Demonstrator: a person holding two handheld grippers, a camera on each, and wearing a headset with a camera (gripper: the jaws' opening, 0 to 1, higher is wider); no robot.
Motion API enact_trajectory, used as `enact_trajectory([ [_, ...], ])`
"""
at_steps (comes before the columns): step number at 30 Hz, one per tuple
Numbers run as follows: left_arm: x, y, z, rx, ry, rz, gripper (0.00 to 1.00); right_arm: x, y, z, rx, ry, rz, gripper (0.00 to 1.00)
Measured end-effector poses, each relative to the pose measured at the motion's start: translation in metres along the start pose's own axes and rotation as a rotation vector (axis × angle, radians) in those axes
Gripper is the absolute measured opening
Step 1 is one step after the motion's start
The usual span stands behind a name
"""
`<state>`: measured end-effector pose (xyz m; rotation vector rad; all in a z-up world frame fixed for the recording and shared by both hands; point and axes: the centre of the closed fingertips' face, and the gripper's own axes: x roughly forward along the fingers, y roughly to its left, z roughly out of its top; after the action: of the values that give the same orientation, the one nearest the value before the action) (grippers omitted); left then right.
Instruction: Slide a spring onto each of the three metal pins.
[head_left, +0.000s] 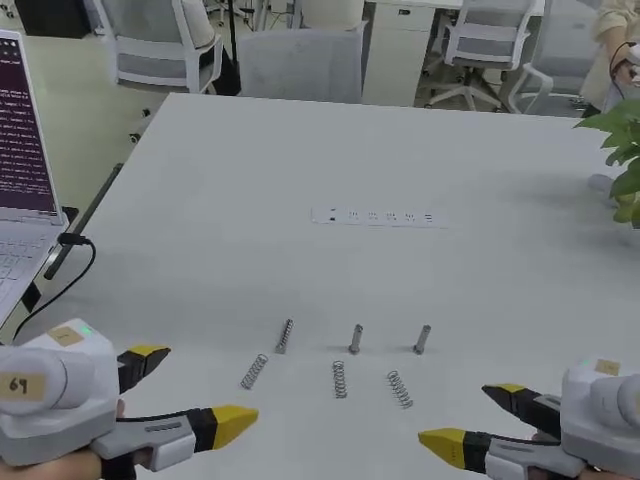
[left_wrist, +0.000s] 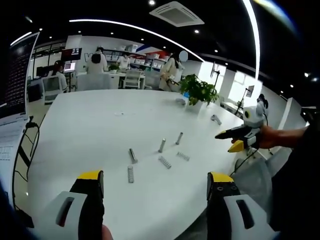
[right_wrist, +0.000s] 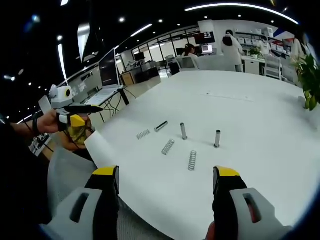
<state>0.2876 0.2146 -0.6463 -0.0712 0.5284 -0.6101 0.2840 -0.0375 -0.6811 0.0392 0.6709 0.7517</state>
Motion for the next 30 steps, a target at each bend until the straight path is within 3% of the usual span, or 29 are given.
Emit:
enact_trajectory([
  [30,-0.0035,0.0056,0.0018,-0.021,-0.002,0.027,0.8,0.0045,-0.0063,-0.0017,0.008,0.018,0.01,0.74],
])
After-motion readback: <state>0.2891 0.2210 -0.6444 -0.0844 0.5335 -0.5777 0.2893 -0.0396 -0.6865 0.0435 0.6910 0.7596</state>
